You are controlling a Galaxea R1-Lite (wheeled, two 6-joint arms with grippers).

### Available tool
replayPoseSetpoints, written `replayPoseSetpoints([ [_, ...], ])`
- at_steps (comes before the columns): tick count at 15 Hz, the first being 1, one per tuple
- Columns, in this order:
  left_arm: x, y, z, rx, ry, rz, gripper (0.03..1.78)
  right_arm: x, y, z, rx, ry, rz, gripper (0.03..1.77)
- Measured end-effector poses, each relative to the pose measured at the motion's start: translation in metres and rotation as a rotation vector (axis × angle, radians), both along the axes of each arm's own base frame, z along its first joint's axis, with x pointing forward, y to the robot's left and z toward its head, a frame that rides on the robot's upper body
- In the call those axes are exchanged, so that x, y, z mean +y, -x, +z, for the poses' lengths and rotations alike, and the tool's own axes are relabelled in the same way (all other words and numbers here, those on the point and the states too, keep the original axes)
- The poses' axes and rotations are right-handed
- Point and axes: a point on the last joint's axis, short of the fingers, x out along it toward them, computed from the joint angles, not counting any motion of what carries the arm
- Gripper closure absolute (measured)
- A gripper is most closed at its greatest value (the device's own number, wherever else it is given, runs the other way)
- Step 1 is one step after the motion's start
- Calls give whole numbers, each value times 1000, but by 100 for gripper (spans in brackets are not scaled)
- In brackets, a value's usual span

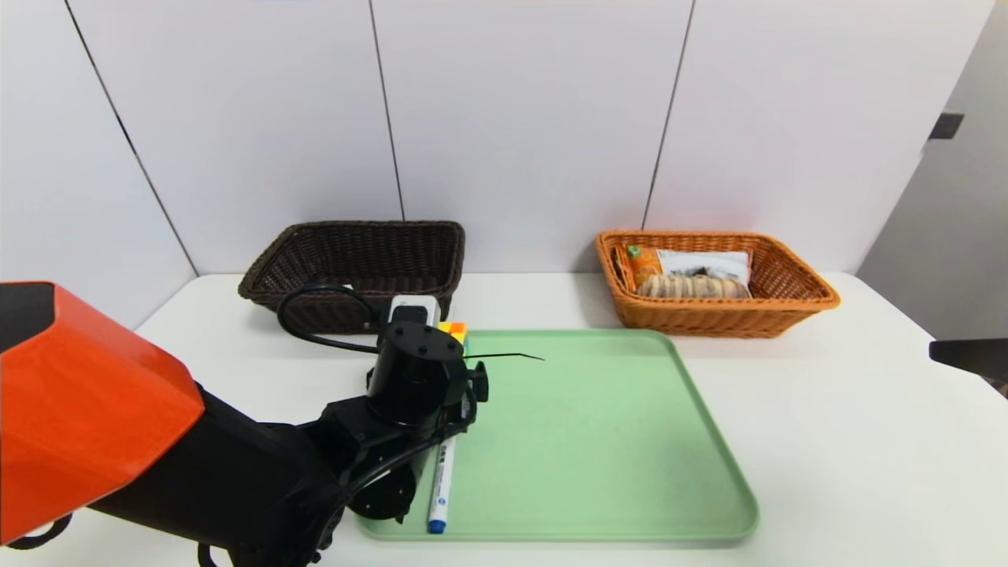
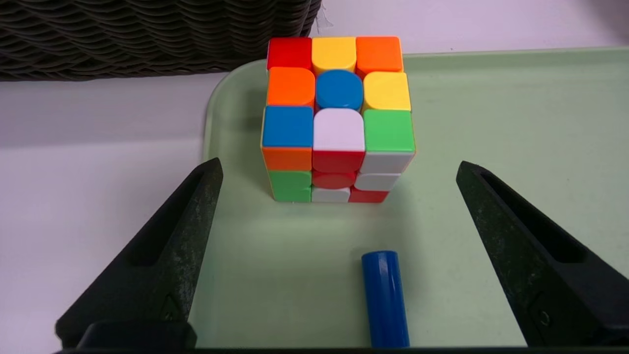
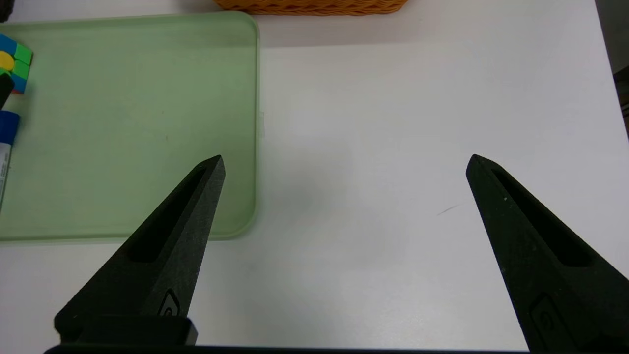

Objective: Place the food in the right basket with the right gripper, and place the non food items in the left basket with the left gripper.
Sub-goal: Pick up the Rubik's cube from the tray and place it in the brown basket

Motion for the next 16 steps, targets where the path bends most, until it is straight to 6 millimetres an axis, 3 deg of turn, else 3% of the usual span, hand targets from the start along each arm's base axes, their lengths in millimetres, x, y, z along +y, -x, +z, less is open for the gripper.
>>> replayPoseSetpoints([
  [14,-9,-27,-12,-33,2,20,12,0,0,-2,8,12,7,10],
  [16,-9,-28,-15,-25,1,19,48,0,0,-2,7,12,7,10],
])
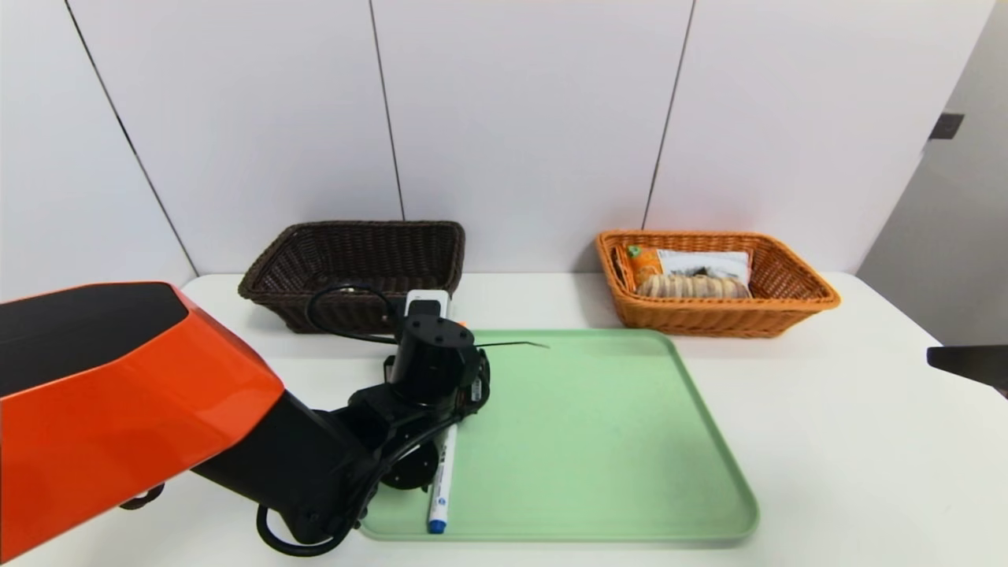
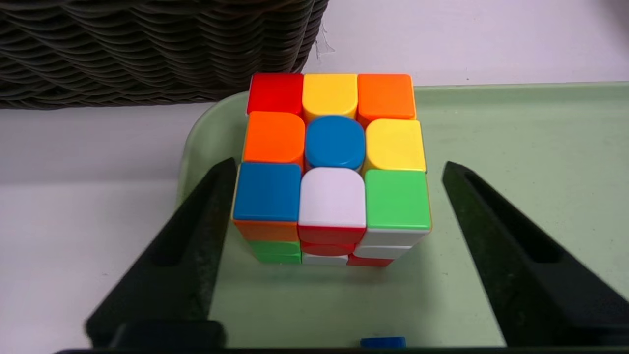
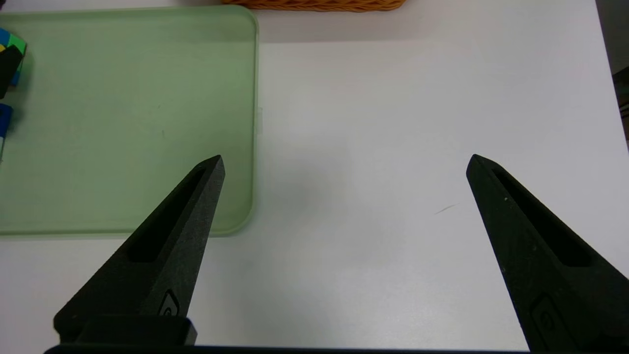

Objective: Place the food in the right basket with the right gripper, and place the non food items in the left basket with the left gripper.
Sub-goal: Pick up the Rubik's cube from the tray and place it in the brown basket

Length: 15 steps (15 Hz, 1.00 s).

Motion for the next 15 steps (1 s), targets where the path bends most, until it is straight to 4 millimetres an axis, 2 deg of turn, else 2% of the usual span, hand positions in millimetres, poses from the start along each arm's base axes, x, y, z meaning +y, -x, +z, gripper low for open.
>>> replayPoseSetpoints([
  [2,-1,-1,-2,4,-2,-2,76,0,0,0,-1,3,0,10],
  [3,-1,-1,-3,5,-2,-2,84,0,0,0,-2,3,1,10],
  [10,-1,0,0,4,4,-11,86,-1,2,0,-2,2,2,10],
  [15,1,2,26,-26,36,-30,87,-2,4,-3,3,4,2,10],
])
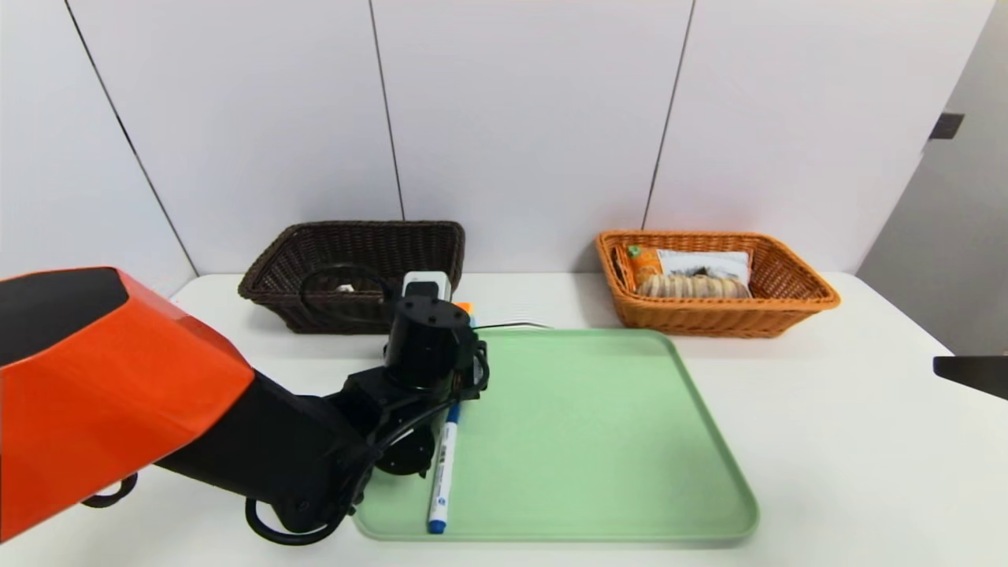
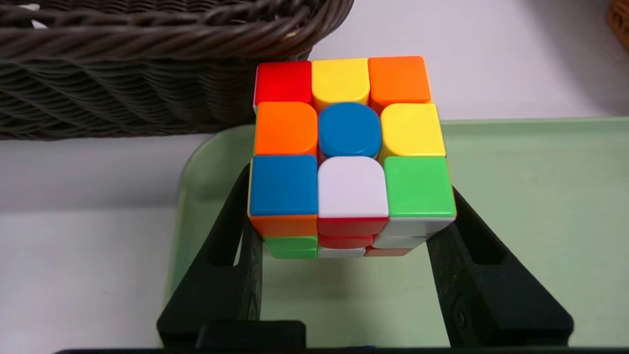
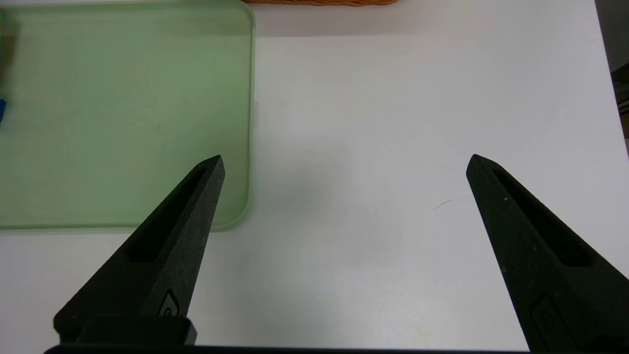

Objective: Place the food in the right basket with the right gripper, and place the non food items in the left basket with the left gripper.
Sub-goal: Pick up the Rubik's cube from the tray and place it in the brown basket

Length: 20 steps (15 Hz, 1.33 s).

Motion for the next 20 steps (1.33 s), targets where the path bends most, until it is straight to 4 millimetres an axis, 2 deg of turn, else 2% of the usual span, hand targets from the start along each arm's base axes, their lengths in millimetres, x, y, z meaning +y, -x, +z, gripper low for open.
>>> replayPoseSetpoints([
  [7,12,17,26,55,-9,-67,88,-3,5,-1,-6,-3,-2,10],
  [12,29,42,51,223,0,-194,88,-4,8,-3,-6,-3,-1,10],
  [16,42,57,96,333,116,-273,88,-5,9,-4,-6,-3,-1,10],
  [20,70,46,148,265,196,-208,88,-5,10,-5,-6,-4,-2,10],
])
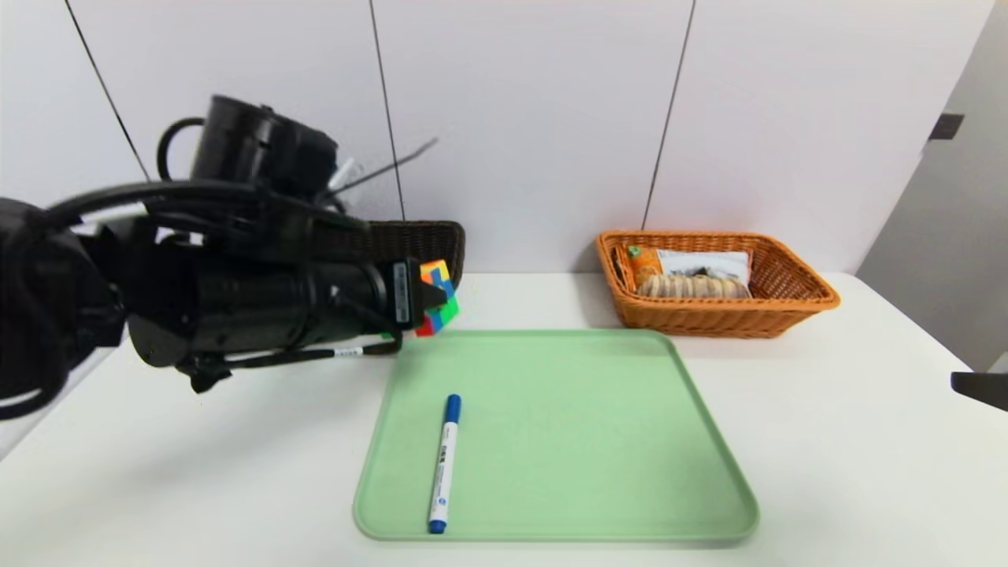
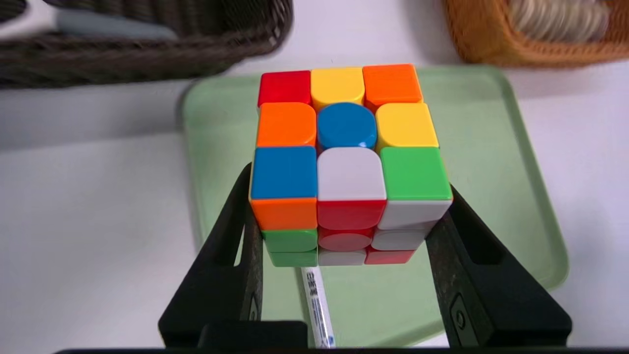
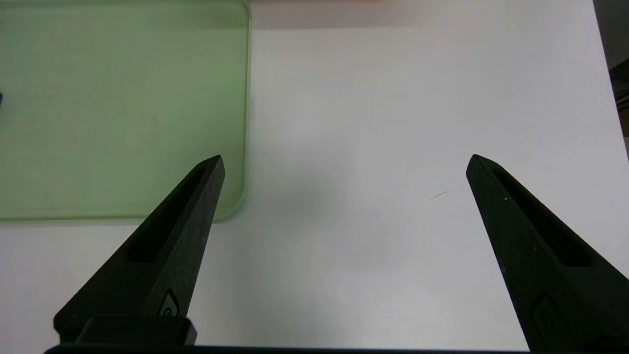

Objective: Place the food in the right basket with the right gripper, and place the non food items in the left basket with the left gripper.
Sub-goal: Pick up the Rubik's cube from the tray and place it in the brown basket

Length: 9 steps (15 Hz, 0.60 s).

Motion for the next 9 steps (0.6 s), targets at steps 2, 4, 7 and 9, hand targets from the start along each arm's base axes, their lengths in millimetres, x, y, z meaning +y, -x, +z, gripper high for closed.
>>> replayPoseSetpoints([
  [2,18,-12,25,-49,37,56,88,0,0,0,-1,0,-1,10],
  [4,36,-32,45,-103,58,127,88,0,0,1,-4,0,-1,10],
  [7,59,-68,51,-137,38,206,88,0,-1,1,-6,0,-2,10],
  [9,70,-91,42,-123,3,229,88,0,-1,2,-6,0,-1,10],
])
